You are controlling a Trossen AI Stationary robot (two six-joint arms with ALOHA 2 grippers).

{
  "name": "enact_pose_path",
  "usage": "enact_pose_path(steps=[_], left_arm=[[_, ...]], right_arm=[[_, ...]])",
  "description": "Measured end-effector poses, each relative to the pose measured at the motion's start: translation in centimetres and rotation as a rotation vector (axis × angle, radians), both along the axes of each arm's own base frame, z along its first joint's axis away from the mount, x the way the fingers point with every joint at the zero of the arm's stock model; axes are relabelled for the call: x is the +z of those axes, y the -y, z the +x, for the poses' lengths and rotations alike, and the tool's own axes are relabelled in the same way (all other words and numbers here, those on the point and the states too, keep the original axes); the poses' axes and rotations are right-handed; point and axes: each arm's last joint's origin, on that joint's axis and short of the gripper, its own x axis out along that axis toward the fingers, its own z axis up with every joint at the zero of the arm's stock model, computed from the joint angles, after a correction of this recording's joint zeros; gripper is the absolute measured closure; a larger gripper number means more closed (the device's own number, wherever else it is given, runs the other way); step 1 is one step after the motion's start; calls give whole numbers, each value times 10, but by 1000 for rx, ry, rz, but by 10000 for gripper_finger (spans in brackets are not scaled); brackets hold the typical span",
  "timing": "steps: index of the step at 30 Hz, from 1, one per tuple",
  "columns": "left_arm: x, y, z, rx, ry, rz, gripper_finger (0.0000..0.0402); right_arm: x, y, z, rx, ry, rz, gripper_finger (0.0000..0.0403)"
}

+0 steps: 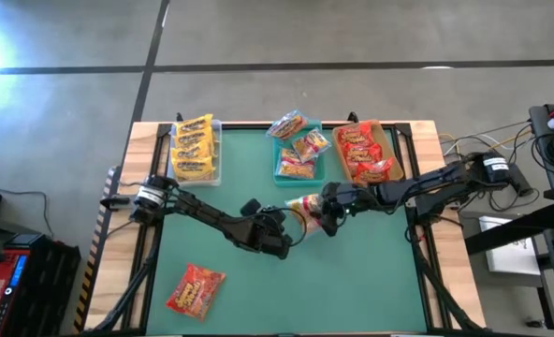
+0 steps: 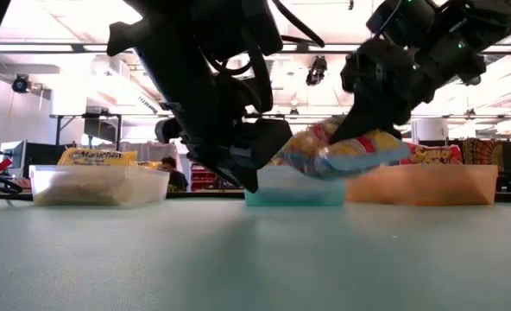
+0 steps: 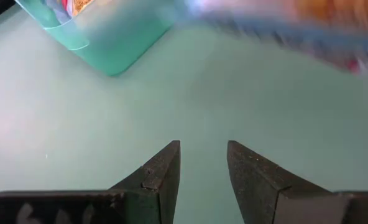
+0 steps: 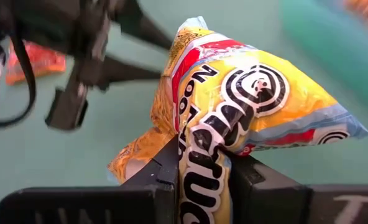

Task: Sort Maruchan noodles
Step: Put the blue noodle pack into the green bin

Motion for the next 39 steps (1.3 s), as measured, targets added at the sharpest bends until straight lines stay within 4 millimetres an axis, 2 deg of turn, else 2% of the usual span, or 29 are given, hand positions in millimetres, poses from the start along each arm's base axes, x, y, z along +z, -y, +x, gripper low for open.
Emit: enact_pose_path(steps=[4, 9, 14, 22, 30, 39], left_arm=[[0, -1, 0, 0, -2, 1, 285], [0, -4, 1, 1, -8, 6, 285], [0, -11, 3, 18, 0, 12, 285], [1, -20, 6, 36, 1, 15, 285], [1, -25, 6, 46, -1, 18, 285], [1, -27, 7, 45, -4, 23, 285]], right_arm=[[18, 11, -8, -50, 52, -110, 342], [37, 28, -17, -183, 105, -346, 342], [47, 47, -21, -352, 95, -563, 342], [43, 69, -12, -389, 80, -716, 342], [31, 80, -3, -409, 57, -740, 341], [28, 87, 1, -428, 47, -723, 295]])
